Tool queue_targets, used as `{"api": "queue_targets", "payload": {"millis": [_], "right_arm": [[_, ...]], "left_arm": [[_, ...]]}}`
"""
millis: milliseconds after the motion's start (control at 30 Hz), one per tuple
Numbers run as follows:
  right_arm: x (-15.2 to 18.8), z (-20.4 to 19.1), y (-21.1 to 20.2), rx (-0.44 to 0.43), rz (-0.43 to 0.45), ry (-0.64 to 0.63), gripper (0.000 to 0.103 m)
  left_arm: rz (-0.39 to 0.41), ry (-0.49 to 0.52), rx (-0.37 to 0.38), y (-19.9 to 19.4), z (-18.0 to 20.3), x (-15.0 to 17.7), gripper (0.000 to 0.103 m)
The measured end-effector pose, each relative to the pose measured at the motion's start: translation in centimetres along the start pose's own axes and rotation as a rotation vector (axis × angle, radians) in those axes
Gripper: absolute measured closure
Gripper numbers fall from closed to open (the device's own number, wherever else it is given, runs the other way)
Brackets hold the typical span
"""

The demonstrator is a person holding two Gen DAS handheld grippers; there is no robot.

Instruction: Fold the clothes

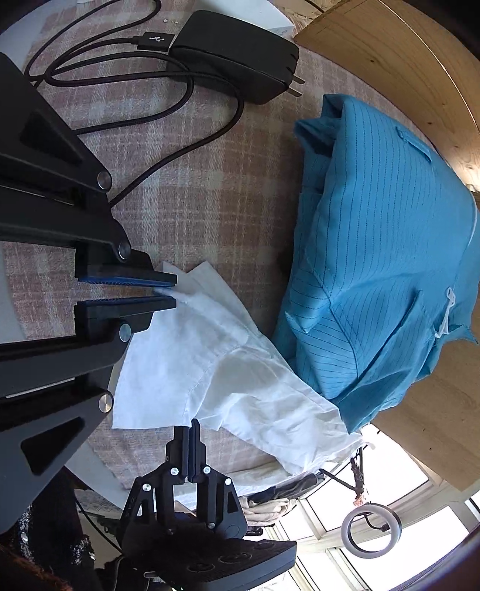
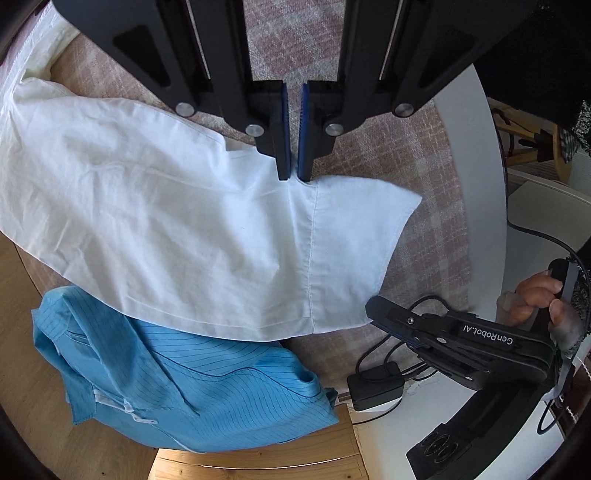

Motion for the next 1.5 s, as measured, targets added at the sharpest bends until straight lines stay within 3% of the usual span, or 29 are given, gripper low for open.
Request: {"api": "queue_targets", "payload": {"millis": [67,167,267,367,400,467,500,533,633,733,767,833,933,1033,1100,1200,1267,1367,1500], "right_arm": [[0.0,-0.6,0.2,-0.010,0.001,-0.004,0.099],[0.4,-1.7,-0.2,-0.002,0.012,-0.019,0.099],[0.0,-2.1,-0.4,0.006,0.018,-0.016,0.099],[0.0,-1.7,-0.2,0.001,0.012,0.009,0.099],[0.1,-1.5,-0.2,0.000,0.010,0.021,0.099],[0.4,-1.1,-0.2,-0.003,0.004,0.044,0.098],[0.6,-0.8,-0.4,-0.011,0.002,0.062,0.098],[1.0,-0.1,-1.0,-0.034,0.001,0.093,0.098],[2.4,3.0,-3.3,-0.127,0.024,0.237,0.097],[5.2,9.9,-6.4,-0.176,0.098,0.488,0.090],[6.3,12.5,-7.3,-0.166,0.122,0.575,0.089],[7.7,18.4,-8.3,-0.062,0.142,0.720,0.089],[8.5,26.9,-7.9,0.029,0.093,0.880,0.089],[6.7,32.4,-4.7,0.021,-0.031,0.864,0.089],[5.9,33.5,-1.3,0.020,-0.148,0.827,0.089],[6.1,33.5,2.5,0.039,-0.233,0.770,0.089],[5.7,33.4,4.4,0.034,-0.253,0.754,0.089],[5.5,33.4,4.6,0.041,-0.202,0.757,0.090],[6.4,33.9,2.4,-0.058,-0.151,0.803,0.088]], "left_arm": [[0.008,0.034,-0.042,-0.2,0.2,-0.3,0.097],[-0.018,0.107,-0.063,0.0,0.7,-0.9,0.067],[-0.043,0.192,-0.078,0.7,1.6,-1.7,0.063],[-0.093,0.246,-0.053,2.2,2.2,-2.6,0.046],[-0.097,0.260,-0.049,2.5,2.3,-2.8,0.045],[-0.106,0.259,-0.004,2.8,2.5,-3.2,0.049],[-0.110,0.243,0.027,2.8,2.6,-3.3,0.079],[-0.115,0.213,0.056,2.8,2.6,-3.5,0.098],[-0.085,0.173,0.102,1.3,3.7,-3.4,0.099],[-0.008,0.186,0.174,-1.3,7.4,-4.3,0.098],[0.021,0.193,0.187,-2.6,8.2,-4.4,0.098],[0.069,0.200,0.218,-4.9,9.5,-4.7,0.098],[0.099,0.186,0.284,-6.3,11.5,-5.4,0.098],[0.089,0.194,0.287,-5.3,13.9,-5.4,0.098],[0.070,0.195,0.293,-5.0,14.8,-4.7,0.098],[0.050,0.170,0.327,-5.3,15.5,-3.0,0.098],[0.038,0.142,0.369,-5.3,16.2,-1.5,0.098],[0.026,0.145,0.372,-4.2,17.9,0.2,0.098],[0.065,0.128,0.362,-4.0,19.2,0.3,0.098]]}}
Point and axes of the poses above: each gripper's, at about its wrist camera, not at the fingertips, and y roughly the way its jaws point, z to its right, x to its underside, the point moved 2 cm from there along y, roughly the way its jaws point, and after that the axes turned 13 degrees about x, right-handed, at the moved point
